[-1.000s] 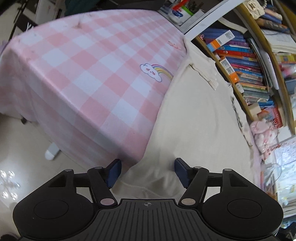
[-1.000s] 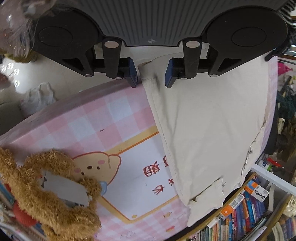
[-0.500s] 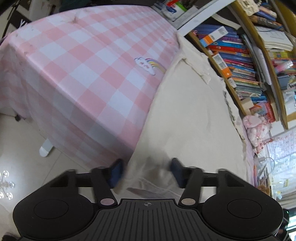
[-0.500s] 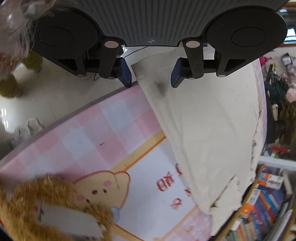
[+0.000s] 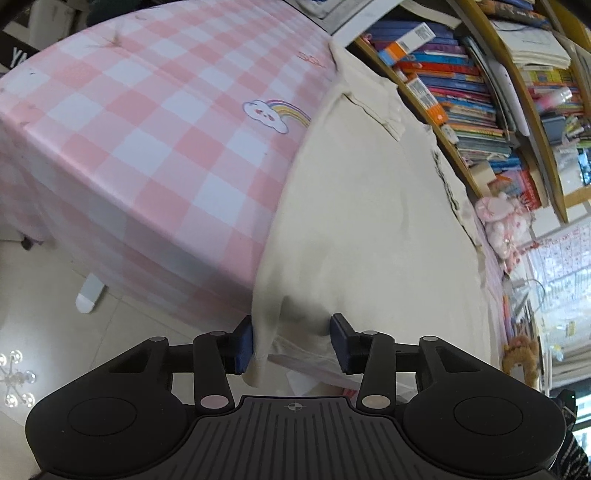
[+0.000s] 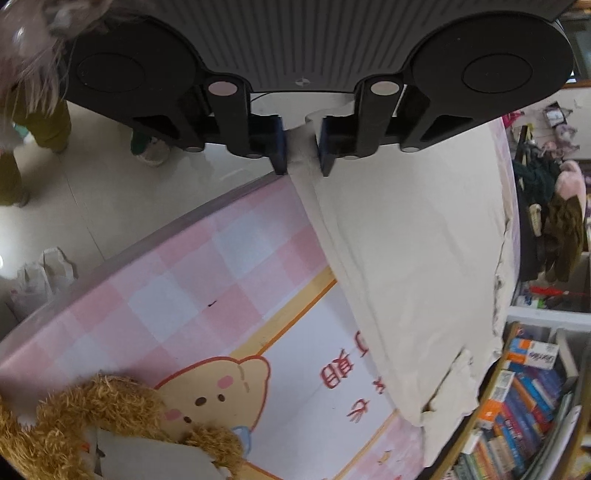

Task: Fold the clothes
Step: 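Lift the hem with both grippers and carry it toward the collar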

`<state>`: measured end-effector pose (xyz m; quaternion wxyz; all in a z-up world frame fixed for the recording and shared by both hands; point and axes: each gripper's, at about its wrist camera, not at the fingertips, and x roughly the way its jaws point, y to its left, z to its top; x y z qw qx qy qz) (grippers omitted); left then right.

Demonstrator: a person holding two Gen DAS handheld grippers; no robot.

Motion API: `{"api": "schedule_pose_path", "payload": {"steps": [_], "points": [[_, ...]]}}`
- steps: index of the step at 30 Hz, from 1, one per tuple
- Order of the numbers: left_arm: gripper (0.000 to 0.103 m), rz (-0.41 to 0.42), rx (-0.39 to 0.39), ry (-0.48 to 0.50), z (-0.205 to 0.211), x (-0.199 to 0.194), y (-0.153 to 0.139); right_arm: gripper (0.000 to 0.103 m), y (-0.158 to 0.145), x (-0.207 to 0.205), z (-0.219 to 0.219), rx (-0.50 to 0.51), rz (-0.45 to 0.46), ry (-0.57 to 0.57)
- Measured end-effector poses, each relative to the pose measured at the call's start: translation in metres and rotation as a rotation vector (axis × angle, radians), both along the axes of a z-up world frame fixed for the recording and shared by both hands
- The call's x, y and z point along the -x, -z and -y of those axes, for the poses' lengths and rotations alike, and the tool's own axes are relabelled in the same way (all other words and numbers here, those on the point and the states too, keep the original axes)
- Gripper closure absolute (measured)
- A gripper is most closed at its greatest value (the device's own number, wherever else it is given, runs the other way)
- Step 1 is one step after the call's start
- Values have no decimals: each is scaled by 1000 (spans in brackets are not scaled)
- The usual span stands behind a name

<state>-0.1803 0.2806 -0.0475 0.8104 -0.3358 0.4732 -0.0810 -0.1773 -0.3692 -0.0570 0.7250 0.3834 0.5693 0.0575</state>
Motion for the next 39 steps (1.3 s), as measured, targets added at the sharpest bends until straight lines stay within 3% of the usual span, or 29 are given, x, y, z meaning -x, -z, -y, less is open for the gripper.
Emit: {"api": "schedule_pose_path", "payload": {"steps": [7,9,17,27,33,39], "points": [[94,15,12,77,4,2,-3,98,-11,19,-8,40,73,-53],[98,19,12,86,2,5,-5,98,-11,26,-7,35,75,-39],[101,54,-24,96,-18,24,-18,98,-9,58,-8,-6,70,26],[101,87,84,129,-29,28,-18,98,-9,90,-15,19,68,121],[101,89,84,193,-27,23,-14,98,-6,102,-21,38,62,183],[101,65,24,196,-29,25,-13,98,-1,112,-16,40,44,206]]}}
